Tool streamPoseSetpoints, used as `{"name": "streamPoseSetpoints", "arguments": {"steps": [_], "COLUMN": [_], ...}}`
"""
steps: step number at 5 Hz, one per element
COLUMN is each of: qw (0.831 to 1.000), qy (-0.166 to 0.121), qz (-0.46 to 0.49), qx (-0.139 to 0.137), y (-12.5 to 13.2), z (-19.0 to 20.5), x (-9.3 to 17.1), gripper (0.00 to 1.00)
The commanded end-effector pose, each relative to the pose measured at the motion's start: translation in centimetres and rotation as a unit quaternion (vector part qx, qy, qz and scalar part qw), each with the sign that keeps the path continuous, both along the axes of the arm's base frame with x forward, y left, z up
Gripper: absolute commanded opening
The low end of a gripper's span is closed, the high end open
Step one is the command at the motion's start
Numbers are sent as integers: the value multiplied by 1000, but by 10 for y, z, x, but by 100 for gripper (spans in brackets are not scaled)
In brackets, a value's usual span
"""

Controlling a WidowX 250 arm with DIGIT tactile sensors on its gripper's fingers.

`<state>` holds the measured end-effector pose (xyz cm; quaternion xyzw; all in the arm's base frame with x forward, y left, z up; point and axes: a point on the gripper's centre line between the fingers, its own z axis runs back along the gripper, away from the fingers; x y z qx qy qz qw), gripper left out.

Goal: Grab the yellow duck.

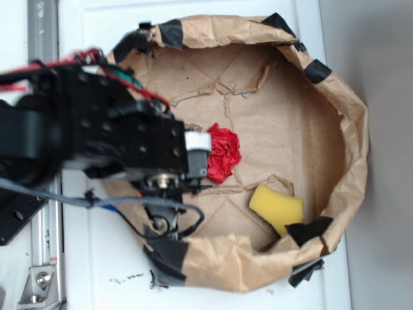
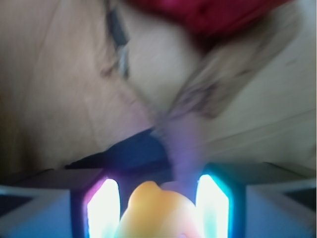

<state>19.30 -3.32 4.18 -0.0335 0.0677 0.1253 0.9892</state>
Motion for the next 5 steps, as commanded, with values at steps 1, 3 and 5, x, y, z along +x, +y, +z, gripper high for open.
{"name": "streamPoseSetpoints", "arguments": {"steps": [1, 3, 5], "qw": [995, 990, 987], "qy": [-67, -86, -138], "qz": [33, 21, -12], "qx": [61, 112, 84], "y": [36, 44, 54], "z": [36, 46, 89], "x": [36, 49, 65], "gripper": [0, 0, 0]}}
